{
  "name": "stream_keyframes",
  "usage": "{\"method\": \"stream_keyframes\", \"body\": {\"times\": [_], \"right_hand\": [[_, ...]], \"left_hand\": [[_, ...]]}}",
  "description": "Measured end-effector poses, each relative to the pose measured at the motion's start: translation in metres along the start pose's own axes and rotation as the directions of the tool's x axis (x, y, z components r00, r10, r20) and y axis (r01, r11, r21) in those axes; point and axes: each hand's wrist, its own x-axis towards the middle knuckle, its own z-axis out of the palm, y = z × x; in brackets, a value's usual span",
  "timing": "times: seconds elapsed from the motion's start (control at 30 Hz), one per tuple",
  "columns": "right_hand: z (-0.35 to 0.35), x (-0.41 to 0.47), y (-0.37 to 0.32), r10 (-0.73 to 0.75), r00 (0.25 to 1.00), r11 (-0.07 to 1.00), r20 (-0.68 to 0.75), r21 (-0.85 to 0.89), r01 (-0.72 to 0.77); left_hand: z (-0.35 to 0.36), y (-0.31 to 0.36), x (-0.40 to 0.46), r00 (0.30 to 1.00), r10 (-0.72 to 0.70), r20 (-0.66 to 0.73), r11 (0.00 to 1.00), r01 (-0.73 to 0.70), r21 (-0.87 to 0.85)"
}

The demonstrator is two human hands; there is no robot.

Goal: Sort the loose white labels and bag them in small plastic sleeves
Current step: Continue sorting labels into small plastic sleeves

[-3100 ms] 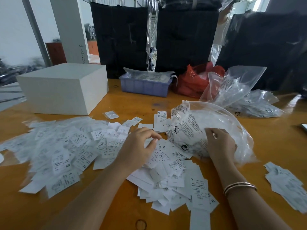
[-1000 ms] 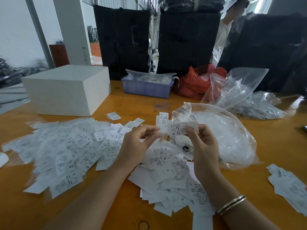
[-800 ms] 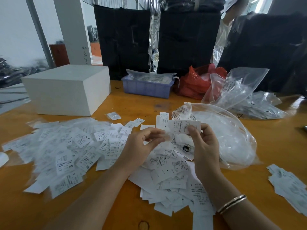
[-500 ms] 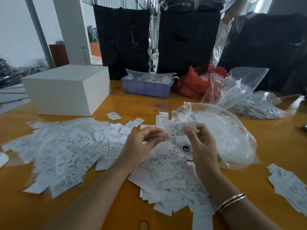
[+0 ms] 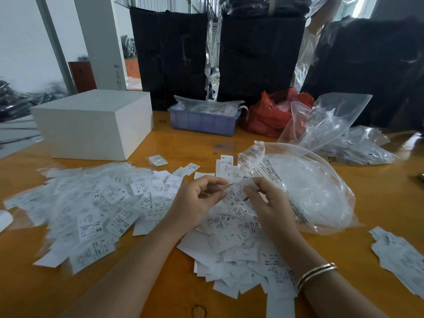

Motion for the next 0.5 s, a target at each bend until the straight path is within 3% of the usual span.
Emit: {"method": "stream_keyframes", "body": {"times": [0.1,0.2,0.33,0.43,0.5], "right_hand": [[0.008,-0.002,-0.001,0.009,0.991,0.986,0.131,-0.166,0.014],[0.012,-0.005,-0.002,0.042,0.962,0.98,0.269,-0.197,0.012],[0.017,-0.008,-0.001,-0.031,0.892,0.948,0.451,-0.269,0.169],[0.015,-0.005,0.0,-0.087,0.94,0.885,0.33,-0.408,0.225],[0.005,0.001,0.005,-0.146,0.989,0.886,0.026,-0.44,0.142]], "left_hand": [[0.001,0.0,0.0,1.0,-0.005,-0.003,1.0,0.005,0.002],[0.001,-0.003,0.0,0.999,-0.015,-0.048,1.0,0.015,-0.001],[0.0,-0.002,0.001,0.999,-0.036,-0.04,0.999,0.036,0.003],[-0.001,0.001,0.003,0.996,-0.032,-0.086,0.999,0.034,0.023],[-0.005,0.002,0.003,0.98,-0.04,-0.193,0.996,0.054,0.07]]}}
